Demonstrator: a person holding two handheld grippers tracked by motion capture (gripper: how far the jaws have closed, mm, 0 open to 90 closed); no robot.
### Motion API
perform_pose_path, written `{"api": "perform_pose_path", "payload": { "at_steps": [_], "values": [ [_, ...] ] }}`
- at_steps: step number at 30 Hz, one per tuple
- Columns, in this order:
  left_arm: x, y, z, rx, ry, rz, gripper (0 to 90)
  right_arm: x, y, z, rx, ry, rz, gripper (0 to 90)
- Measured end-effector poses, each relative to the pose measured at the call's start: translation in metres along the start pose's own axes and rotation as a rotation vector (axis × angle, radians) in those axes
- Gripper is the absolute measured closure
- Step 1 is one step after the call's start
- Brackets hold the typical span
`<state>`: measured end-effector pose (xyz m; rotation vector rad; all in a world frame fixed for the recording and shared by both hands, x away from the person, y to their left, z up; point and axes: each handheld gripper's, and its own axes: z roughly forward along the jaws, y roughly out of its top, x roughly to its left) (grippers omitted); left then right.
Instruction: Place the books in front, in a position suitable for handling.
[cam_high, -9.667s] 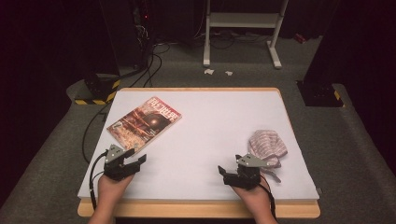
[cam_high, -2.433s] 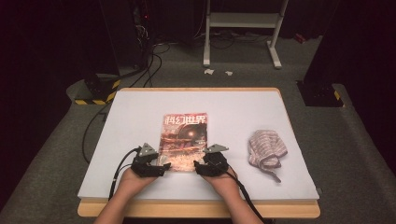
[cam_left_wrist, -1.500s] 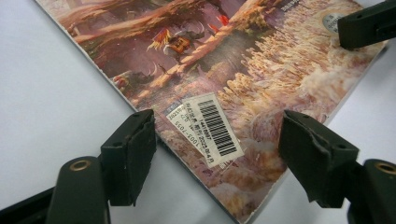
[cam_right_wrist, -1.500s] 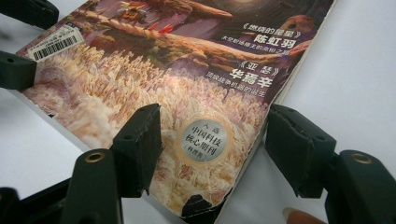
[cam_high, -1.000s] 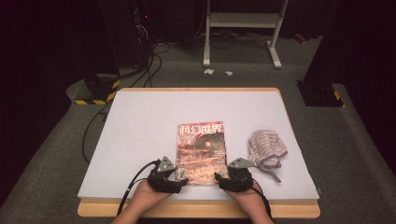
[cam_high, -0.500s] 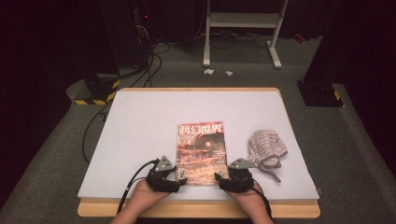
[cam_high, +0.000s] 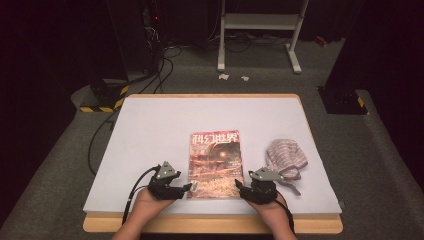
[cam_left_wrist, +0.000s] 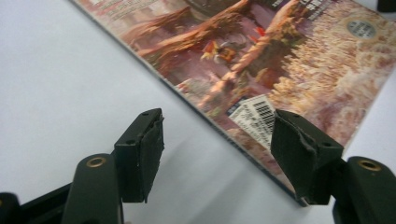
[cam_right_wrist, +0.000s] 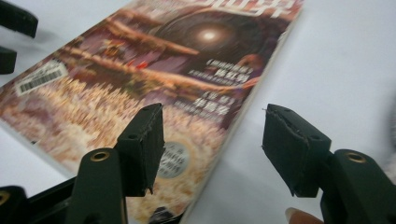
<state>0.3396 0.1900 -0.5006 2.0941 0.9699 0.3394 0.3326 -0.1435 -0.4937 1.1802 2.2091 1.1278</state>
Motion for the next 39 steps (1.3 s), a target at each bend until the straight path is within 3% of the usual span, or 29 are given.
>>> {"api": "perform_pose_path", "payload": {
  "at_steps": [5, 9, 11, 14, 18, 20, 23, 25, 31, 32, 36, 39],
  "values": [
    [0.012, -0.002, -0.001, 0.005, 0.026, -0.009, 35.2, -0.012, 0.008, -0.008, -0.048, -0.042, 0.007, 40.1],
    [0.018, -0.003, -0.011, -0.027, 0.053, -0.025, 34.4, -0.024, 0.018, -0.017, -0.075, -0.101, -0.011, 40.5],
    [0.021, -0.005, -0.014, -0.043, 0.053, -0.030, 34.5, -0.034, 0.026, -0.022, -0.084, -0.126, -0.007, 40.5],
    [0.025, -0.013, -0.019, -0.025, 0.089, -0.025, 34.5, -0.052, 0.037, -0.026, -0.088, -0.168, 0.000, 40.0],
    [0.031, -0.022, -0.028, -0.021, 0.111, -0.051, 34.3, -0.080, 0.037, -0.030, -0.091, -0.214, 0.075, 36.9],
    [0.039, -0.030, -0.038, -0.038, 0.128, -0.089, 34.2, -0.089, 0.033, -0.031, -0.068, -0.223, 0.093, 31.0],
    [0.046, -0.032, -0.043, -0.057, 0.139, -0.111, 34.2, -0.097, 0.029, -0.033, -0.060, -0.234, 0.122, 26.9],
    [0.049, -0.033, -0.046, -0.071, 0.143, -0.123, 33.9, -0.106, 0.023, -0.035, -0.044, -0.267, 0.143, 24.0],
    [0.049, -0.033, -0.042, -0.059, 0.139, -0.105, 33.0, -0.125, 0.011, -0.031, -0.003, -0.288, 0.171, 24.5],
    [0.047, -0.034, -0.041, -0.054, 0.136, -0.099, 33.0, -0.133, 0.008, -0.026, 0.027, -0.273, 0.205, 22.8],
    [0.044, -0.036, -0.041, -0.047, 0.133, -0.085, 32.8, -0.139, 0.007, -0.015, 0.076, -0.245, 0.239, 18.5],
    [0.043, -0.039, -0.042, -0.043, 0.139, -0.081, 32.7, -0.141, 0.005, -0.002, 0.148, -0.220, 0.249, 17.1]
  ]
}}
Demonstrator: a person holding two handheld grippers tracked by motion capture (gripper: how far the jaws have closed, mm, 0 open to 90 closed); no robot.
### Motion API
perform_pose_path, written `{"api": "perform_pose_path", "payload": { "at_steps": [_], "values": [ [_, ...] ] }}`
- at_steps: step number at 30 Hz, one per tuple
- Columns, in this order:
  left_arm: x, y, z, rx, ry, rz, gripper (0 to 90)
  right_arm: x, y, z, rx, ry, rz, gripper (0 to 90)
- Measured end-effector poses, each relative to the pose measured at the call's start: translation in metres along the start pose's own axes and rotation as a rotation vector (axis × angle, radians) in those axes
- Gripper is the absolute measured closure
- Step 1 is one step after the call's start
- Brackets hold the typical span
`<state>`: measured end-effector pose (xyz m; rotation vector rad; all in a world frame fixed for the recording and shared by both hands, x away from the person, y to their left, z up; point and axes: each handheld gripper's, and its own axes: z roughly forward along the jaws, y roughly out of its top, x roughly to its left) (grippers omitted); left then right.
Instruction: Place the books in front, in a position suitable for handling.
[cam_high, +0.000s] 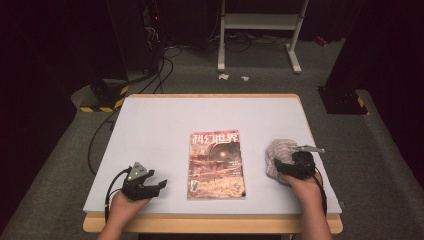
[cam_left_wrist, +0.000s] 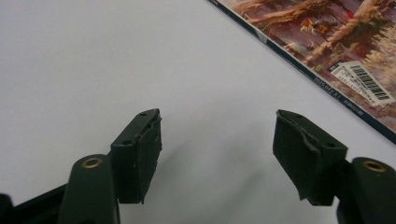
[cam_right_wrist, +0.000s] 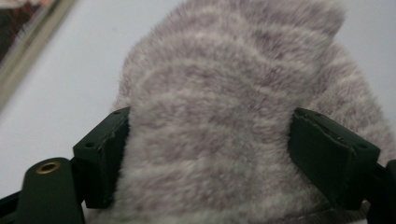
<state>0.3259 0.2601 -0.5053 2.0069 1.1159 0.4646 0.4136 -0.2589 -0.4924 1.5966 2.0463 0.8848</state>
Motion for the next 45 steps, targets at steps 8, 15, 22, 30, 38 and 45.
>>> {"api": "perform_pose_path", "payload": {
  "at_steps": [8, 15, 22, 30, 38, 45],
  "values": [
    [0.003, -0.004, -0.004, -0.002, 0.007, -0.010, 32.1, 0.000, 0.000, 0.006, 0.028, 0.007, 0.006, 15.5],
    [0.002, -0.003, -0.003, 0.001, 0.005, -0.004, 32.0, -0.003, 0.000, 0.003, -0.007, 0.032, 0.018, 26.7],
    [0.000, -0.003, -0.001, 0.006, 0.005, 0.002, 32.0, 0.002, -0.001, 0.002, -0.011, 0.006, -0.019, 39.3],
    [-0.001, -0.003, 0.001, 0.016, 0.008, 0.009, 31.8, 0.007, -0.001, 0.000, -0.003, -0.002, -0.085, 61.2],
    [-0.003, -0.002, 0.002, -0.008, 0.001, 0.005, 32.0, 0.009, -0.001, -0.005, -0.042, 0.003, -0.103, 65.5],
    [-0.002, 0.000, -0.002, -0.049, 0.009, -0.009, 32.8, 0.009, 0.004, -0.024, -0.132, 0.000, -0.090, 65.4]
  ]
}}
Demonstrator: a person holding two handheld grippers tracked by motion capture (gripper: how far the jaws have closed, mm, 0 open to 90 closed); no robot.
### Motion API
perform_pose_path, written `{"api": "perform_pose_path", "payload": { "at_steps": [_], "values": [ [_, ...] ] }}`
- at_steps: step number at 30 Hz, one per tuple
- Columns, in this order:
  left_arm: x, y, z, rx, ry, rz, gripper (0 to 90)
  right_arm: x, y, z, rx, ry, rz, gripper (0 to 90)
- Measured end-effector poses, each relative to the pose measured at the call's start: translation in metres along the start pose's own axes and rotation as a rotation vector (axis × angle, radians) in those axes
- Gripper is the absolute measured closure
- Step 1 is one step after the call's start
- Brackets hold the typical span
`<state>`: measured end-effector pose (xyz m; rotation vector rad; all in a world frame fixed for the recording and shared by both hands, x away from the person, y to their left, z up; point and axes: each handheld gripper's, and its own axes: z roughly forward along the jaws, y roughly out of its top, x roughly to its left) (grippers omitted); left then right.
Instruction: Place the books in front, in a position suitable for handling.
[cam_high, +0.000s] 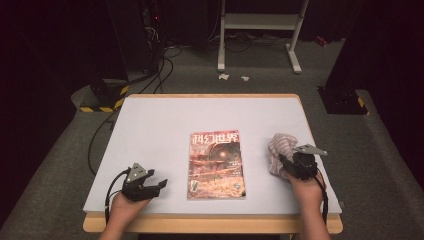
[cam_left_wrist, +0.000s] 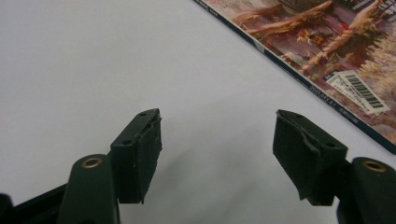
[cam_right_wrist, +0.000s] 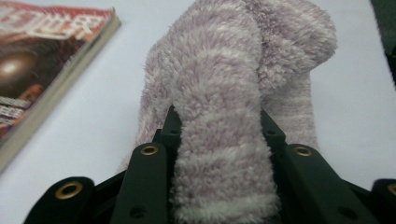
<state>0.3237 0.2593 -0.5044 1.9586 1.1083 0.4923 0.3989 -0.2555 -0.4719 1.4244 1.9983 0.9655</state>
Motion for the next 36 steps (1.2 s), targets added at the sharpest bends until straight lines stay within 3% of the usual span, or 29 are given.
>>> {"api": "perform_pose_path", "payload": {
  "at_steps": [6, 10, 15, 18, 20, 21, 22, 23, 29, 36],
  "values": [
    [0.002, 0.002, -0.004, -0.037, 0.002, -0.003, 35.1, 0.011, 0.010, -0.018, -0.076, 0.013, -0.021, 65.4],
    [0.001, 0.004, -0.005, -0.051, 0.003, 0.011, 36.0, 0.026, 0.018, -0.032, -0.133, 0.041, -0.056, 65.3],
    [-0.001, 0.006, -0.008, -0.091, 0.029, 0.028, 34.6, 0.049, 0.025, -0.046, -0.186, 0.120, -0.086, 65.3],
    [-0.001, 0.007, -0.007, -0.096, 0.034, 0.029, 33.5, 0.068, 0.027, -0.050, -0.206, 0.182, -0.112, 65.3],
    [-0.001, 0.007, -0.007, -0.093, 0.038, 0.030, 33.4, 0.073, 0.027, -0.051, -0.209, 0.197, -0.120, 65.3],
    [-0.001, 0.008, -0.006, -0.095, 0.042, 0.029, 33.5, 0.087, 0.027, -0.050, -0.208, 0.239, -0.140, 65.3],
    [-0.001, 0.008, -0.006, -0.095, 0.042, 0.029, 33.4, 0.087, 0.027, -0.050, -0.208, 0.239, -0.140, 65.3],
    [-0.001, 0.008, -0.007, -0.101, 0.046, 0.032, 33.2, 0.102, 0.024, -0.046, -0.190, 0.287, -0.166, 65.2],
    [0.000, 0.010, -0.008, -0.114, 0.047, 0.036, 33.1, 0.139, 0.011, -0.024, -0.099, 0.360, -0.231, 65.2],
    [0.001, 0.012, -0.010, -0.123, 0.047, 0.040, 33.1, 0.156, -0.006, 0.002, 0.013, 0.391, -0.266, 65.2]
  ]
}}
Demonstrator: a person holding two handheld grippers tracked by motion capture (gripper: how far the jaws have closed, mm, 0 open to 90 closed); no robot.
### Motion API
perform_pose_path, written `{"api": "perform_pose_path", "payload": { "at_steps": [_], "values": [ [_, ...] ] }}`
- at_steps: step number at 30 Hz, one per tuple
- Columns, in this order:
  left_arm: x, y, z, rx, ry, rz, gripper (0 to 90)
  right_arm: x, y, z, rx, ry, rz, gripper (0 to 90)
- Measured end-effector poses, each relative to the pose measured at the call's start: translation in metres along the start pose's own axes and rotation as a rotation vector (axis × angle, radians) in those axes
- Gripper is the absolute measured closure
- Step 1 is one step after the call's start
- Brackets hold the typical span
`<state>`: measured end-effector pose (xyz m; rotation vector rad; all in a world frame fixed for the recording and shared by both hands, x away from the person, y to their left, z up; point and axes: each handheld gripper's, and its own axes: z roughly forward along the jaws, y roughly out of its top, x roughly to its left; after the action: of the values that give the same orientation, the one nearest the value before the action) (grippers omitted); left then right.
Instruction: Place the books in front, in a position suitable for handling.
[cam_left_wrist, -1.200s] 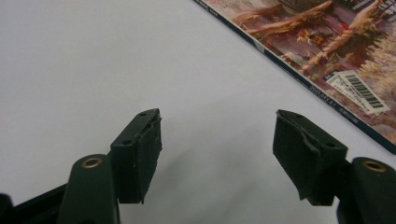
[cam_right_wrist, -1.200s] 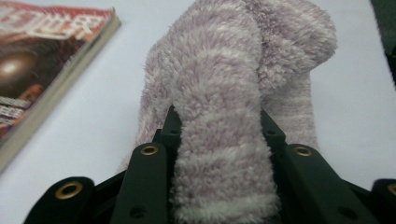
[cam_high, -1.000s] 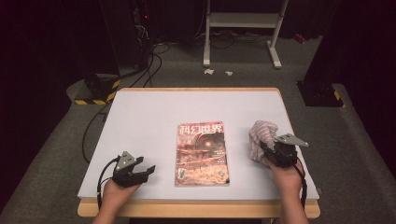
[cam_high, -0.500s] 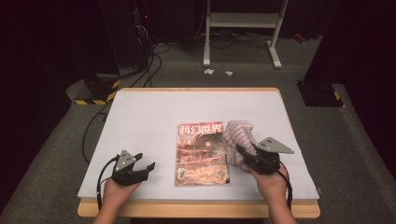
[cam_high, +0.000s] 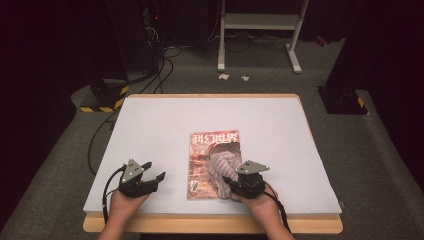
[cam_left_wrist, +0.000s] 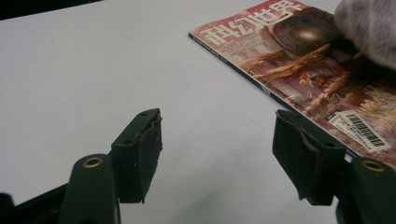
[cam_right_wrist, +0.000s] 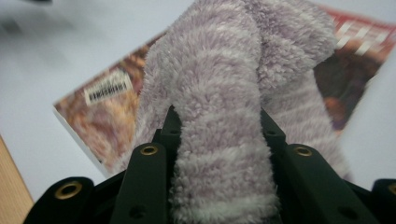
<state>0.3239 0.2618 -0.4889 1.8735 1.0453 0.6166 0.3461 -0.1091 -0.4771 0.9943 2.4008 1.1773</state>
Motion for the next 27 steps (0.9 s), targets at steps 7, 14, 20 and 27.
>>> {"api": "perform_pose_path", "payload": {
  "at_steps": [7, 14, 20, 27],
  "values": [
    [0.000, 0.000, -0.002, 0.000, -0.004, -0.002, 33.1, 0.000, -0.008, 0.015, 0.071, 0.003, -0.016, 65.0],
    [0.003, -0.005, -0.009, -0.001, 0.010, -0.010, 33.1, 0.006, -0.003, 0.020, 0.080, 0.019, -0.039, 65.0],
    [0.006, -0.012, -0.022, 0.001, 0.033, -0.024, 33.1, 0.022, 0.007, 0.033, 0.085, 0.051, -0.084, 64.8],
    [0.013, -0.022, -0.037, -0.006, 0.051, -0.057, 33.0, 0.046, 0.020, 0.052, 0.090, 0.084, -0.149, 64.7]
  ]
}}
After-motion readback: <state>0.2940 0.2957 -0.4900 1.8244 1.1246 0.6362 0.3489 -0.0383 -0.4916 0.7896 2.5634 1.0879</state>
